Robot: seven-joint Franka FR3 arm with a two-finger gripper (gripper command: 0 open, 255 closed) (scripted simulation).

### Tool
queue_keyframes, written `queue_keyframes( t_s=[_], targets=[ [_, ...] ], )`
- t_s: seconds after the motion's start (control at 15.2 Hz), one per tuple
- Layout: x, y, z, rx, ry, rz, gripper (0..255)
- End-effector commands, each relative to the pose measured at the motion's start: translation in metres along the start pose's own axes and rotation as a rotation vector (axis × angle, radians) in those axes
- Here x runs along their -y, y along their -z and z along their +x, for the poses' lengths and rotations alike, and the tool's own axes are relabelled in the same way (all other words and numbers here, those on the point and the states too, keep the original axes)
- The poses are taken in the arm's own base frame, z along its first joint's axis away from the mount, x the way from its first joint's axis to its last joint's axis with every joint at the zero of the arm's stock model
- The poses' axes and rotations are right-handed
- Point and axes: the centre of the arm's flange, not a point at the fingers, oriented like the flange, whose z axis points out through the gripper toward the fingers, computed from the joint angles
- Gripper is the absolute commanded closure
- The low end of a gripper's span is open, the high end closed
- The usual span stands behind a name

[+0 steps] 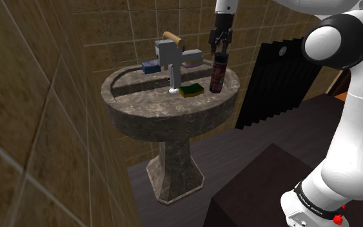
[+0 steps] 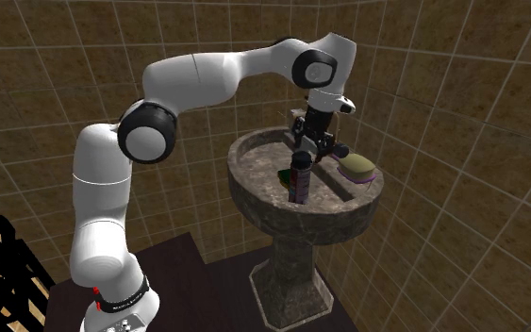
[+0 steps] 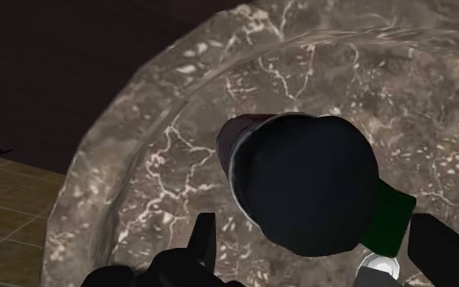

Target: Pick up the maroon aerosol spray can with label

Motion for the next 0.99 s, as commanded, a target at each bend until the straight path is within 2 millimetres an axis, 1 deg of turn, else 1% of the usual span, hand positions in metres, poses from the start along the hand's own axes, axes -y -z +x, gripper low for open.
queue_keyframes(
  t_s=[0.0, 0.2, 0.33, 0.4, 0.92],
  targets=[
    [-0.002, -0.011, 0.003, 0.000, 0.001, 0.000, 0],
    [-0.004, -0.029, 0.005, 0.000, 0.001, 0.000, 0],
    [-0.004, -0.029, 0.005, 0.000, 0.001, 0.000, 0],
    [-0.005, -0.030, 0.004, 0.000, 0.001, 0.001, 255],
    [-0.005, -0.029, 0.004, 0.000, 0.001, 0.000, 255]
  ],
)
